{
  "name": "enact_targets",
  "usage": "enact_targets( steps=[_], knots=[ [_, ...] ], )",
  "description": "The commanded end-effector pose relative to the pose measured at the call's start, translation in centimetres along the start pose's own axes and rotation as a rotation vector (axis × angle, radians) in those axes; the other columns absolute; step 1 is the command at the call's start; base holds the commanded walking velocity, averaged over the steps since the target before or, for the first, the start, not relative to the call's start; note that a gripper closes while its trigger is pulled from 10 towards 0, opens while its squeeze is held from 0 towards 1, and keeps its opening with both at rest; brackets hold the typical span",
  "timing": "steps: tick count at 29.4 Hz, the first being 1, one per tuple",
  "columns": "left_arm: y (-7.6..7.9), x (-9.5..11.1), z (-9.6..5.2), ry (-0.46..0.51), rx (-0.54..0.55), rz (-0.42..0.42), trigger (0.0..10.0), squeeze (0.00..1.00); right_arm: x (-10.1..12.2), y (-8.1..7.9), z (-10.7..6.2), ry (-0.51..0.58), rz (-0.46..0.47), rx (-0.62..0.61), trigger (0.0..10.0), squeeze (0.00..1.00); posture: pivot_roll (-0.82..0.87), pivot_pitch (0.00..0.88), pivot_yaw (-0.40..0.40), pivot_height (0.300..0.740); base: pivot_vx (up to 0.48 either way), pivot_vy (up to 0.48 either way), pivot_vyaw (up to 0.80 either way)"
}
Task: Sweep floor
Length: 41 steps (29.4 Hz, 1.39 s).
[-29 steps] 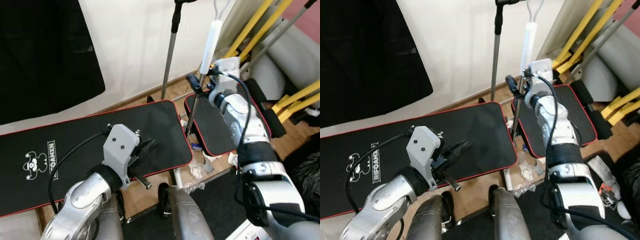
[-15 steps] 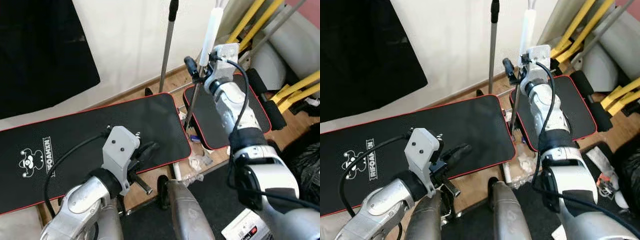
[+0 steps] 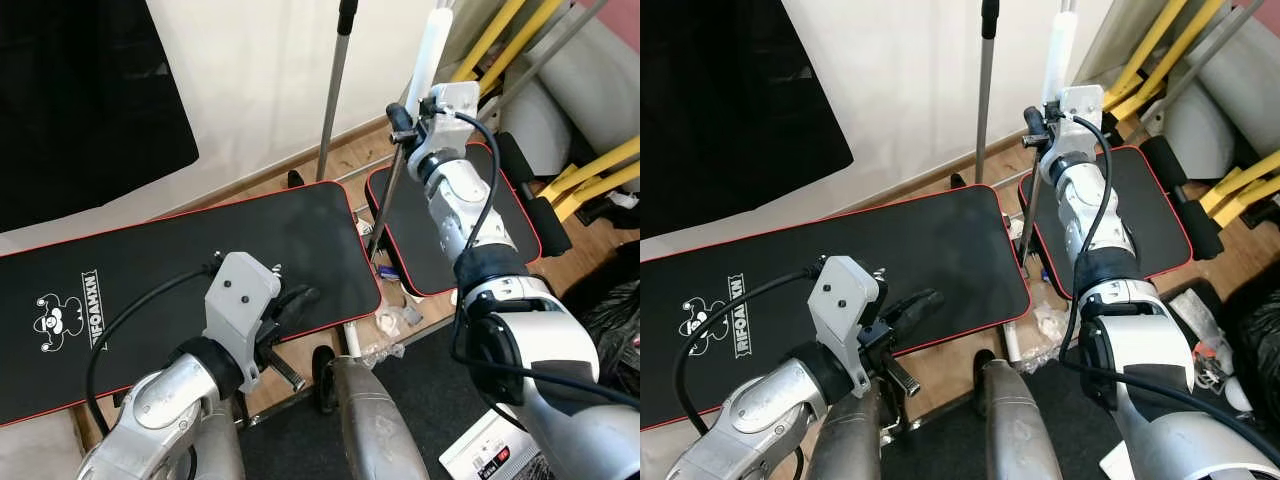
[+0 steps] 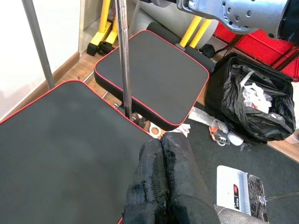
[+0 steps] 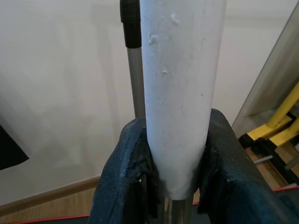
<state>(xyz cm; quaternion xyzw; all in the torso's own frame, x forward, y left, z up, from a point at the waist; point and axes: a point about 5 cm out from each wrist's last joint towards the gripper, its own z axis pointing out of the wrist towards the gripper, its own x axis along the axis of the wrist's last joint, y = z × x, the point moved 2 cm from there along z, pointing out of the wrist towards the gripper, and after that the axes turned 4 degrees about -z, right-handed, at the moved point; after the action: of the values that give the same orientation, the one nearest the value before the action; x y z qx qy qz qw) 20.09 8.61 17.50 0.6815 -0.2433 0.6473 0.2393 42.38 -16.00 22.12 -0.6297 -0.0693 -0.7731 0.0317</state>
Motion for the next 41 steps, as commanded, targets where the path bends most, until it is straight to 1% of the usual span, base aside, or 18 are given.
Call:
enact_targets(
  steps=[1, 6, 7, 8, 11, 14, 15, 17, 18, 19, 20, 21, 25, 26, 31, 34, 37, 41],
  knots=[
    [0.4, -0.7, 0.2, -0.024, 0.005, -0.040, 10.0, 0.00, -0.5, 1.3, -0.8, 0.012, 0.004, -0.026, 0.0, 0.00, -0.06, 0.392, -0.178, 0.740, 0.000, 0.000, 0.00],
    [0.1, -0.7, 0.5, -0.018, 0.014, -0.042, 10.0, 0.00, -0.6, 2.1, -2.1, 0.034, -0.006, -0.037, 0.0, 0.00, -0.07, 0.375, -0.182, 0.740, 0.000, 0.000, 0.00],
    [0.0, -0.8, 0.7, -0.015, 0.015, -0.040, 10.0, 0.00, -0.3, 2.5, -2.8, 0.055, -0.001, -0.039, 0.0, 0.00, -0.08, 0.366, -0.183, 0.740, 0.000, 0.000, 0.00],
    [-0.1, -0.8, 0.8, -0.013, 0.016, -0.038, 10.0, 0.00, 0.1, 2.5, -3.2, 0.066, -0.007, -0.030, 0.0, 0.00, -0.09, 0.355, -0.182, 0.740, 0.000, 0.000, 0.00],
    [-0.2, -0.8, 1.0, -0.012, 0.016, -0.037, 10.0, 0.00, 0.3, 2.5, -3.5, 0.072, -0.012, -0.023, 0.0, 0.00, -0.09, 0.352, -0.182, 0.740, 0.000, 0.000, 0.00],
    [-0.4, -0.8, 1.4, -0.006, 0.017, -0.034, 10.0, 0.00, 1.1, 2.0, -4.6, 0.078, 0.009, 0.022, 0.0, 0.00, -0.11, 0.325, -0.180, 0.740, 0.000, 0.000, 0.00],
    [-0.4, -0.8, 1.4, -0.006, 0.017, -0.034, 10.0, 0.00, 1.1, 2.0, -4.6, 0.078, 0.009, 0.022, 0.0, 0.00, -0.11, 0.325, -0.180, 0.740, 0.000, 0.000, 0.00],
    [-0.8, -0.8, 2.0, 0.002, 0.030, -0.038, 10.0, 0.00, 1.8, 0.8, -5.9, 0.069, 0.062, 0.099, 0.0, 0.00, -0.13, 0.306, -0.175, 0.740, 0.000, 0.000, 0.00],
    [-0.8, -0.8, 2.0, 0.002, 0.030, -0.038, 10.0, 0.00, 1.8, 0.8, -5.9, 0.069, 0.062, 0.099, 0.0, 0.00, -0.13, 0.306, -0.175, 0.740, 0.000, 0.000, 0.00],
    [-1.1, -0.8, 2.2, 0.005, 0.033, -0.041, 10.0, 0.00, 2.1, 0.1, -6.6, 0.066, 0.072, 0.148, 0.0, 0.00, -0.13, 0.298, -0.172, 0.740, 0.000, 0.000, 0.00],
    [-1.1, -0.8, 2.2, 0.005, 0.033, -0.041, 10.0, 0.00, 2.1, 0.1, -6.6, 0.066, 0.072, 0.148, 0.0, 0.00, -0.13, 0.298, -0.172, 0.740, 0.000, 0.000, 0.00],
    [-1.2, -0.7, 2.4, 0.007, 0.033, -0.044, 10.0, 0.00, 2.3, -0.4, -7.1, 0.063, 0.075, 0.184, 0.0, 0.00, -0.14, 0.294, -0.170, 0.740, 0.000, 0.000, 0.00],
    [-1.5, -0.7, 2.8, 0.009, 0.029, -0.044, 10.0, 0.00, 2.5, -0.9, -7.5, 0.053, 0.058, 0.219, 0.0, 0.00, -0.14, 0.278, -0.163, 0.740, 0.000, 0.000, 0.00],
    [-1.7, -0.8, 3.2, 0.011, 0.024, -0.042, 10.0, 0.00, 2.8, -0.9, -7.8, 0.041, 0.031, 0.221, 0.0, 0.00, -0.15, 0.261, -0.158, 0.740, 0.000, 0.000, 0.00],
    [-1.8, -0.8, 3.4, 0.011, 0.023, -0.041, 10.0, 0.00, 2.9, -0.9, -7.9, 0.035, 0.024, 0.219, 0.0, 0.00, -0.15, 0.259, -0.157, 0.740, 0.000, 0.000, 0.00],
    [-2.1, -0.9, 3.8, 0.013, 0.018, -0.032, 10.0, 0.00, 3.2, -0.2, -8.5, -0.015, 0.003, 0.176, 0.0, 0.00, -0.15, 0.239, -0.153, 0.740, 0.000, 0.000, 0.00],
    [-2.1, -0.9, 3.8, 0.013, 0.018, -0.032, 10.0, 0.00, 3.2, -0.2, -8.5, -0.015, 0.003, 0.176, 0.0, 0.00, -0.15, 0.239, -0.153, 0.740, 0.000, 0.000, 0.00],
    [-2.3, -1.1, 4.1, 0.012, 0.015, -0.027, 10.0, 0.00, 3.6, 0.1, -9.1, -0.039, 0.024, 0.160, 0.0, 0.00, -0.16, 0.225, -0.149, 0.740, 0.000, 0.000, 0.00]
  ],
)
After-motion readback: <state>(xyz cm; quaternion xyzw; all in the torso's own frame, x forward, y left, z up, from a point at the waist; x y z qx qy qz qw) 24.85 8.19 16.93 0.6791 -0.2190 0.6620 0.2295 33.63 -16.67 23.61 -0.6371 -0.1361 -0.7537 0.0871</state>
